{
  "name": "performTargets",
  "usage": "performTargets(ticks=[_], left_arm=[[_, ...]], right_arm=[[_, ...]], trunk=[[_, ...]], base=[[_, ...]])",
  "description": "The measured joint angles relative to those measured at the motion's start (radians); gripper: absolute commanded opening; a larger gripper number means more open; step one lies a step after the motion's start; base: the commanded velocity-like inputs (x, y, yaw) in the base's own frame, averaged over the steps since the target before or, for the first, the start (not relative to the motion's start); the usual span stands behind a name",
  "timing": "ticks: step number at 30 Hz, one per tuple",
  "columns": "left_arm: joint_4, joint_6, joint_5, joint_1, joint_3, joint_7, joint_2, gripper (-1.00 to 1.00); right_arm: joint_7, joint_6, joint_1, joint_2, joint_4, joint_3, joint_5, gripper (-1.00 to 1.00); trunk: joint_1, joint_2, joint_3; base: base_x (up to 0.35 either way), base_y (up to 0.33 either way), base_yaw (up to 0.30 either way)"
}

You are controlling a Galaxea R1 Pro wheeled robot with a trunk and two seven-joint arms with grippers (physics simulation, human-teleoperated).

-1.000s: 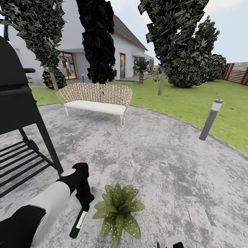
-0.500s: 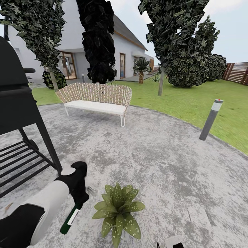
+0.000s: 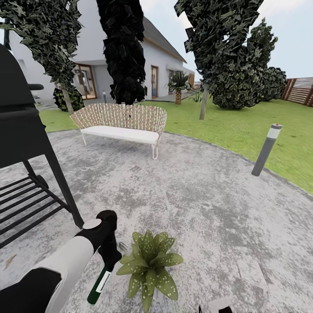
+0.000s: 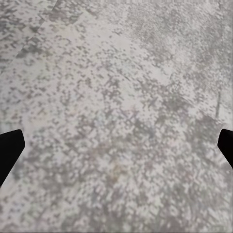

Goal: Pick up the pesticide atomizer in the garden and spray insectifuge to fully cover both potted plants in the garden.

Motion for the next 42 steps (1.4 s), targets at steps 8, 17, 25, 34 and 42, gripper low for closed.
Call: performTargets(ticks=[8,17,25,34,42], left_arm=[[-0.027,-0.003,-0.014,-0.006,-0.010,0.006,0.009,-1.00],[-0.030,0.000,-0.087,-0.015,-0.007,0.043,0.018,-1.00],[-0.142,0.005,-0.075,-0.001,0.004,0.091,0.015,-1.00],[-0.129,0.001,-0.071,0.001,0.062,0.085,0.019,-1.00],[-0.128,0.001,-0.071,0.001,0.063,0.085,0.017,-1.00]], right_arm=[[0.000,0.000,0.000,0.000,0.000,0.001,0.001,1.00],[0.000,0.000,0.000,0.000,0.000,0.001,0.001,1.00],[0.000,0.000,0.001,0.000,0.000,0.001,0.003,1.00],[0.001,0.000,0.001,-0.002,0.000,0.001,0.006,1.00],[0.002,0.000,0.001,-0.004,0.000,0.001,0.005,1.00]], trunk=[[0.031,-0.056,-0.036],[0.046,-0.084,-0.053],[0.046,-0.084,-0.058],[0.046,-0.084,-0.058],[0.046,-0.084,-0.058]], base=[[0.000,0.000,0.000],[0.000,0.000,0.000],[0.000,0.000,0.000],[0.000,0.000,0.000],[0.000,0.000,0.000]])
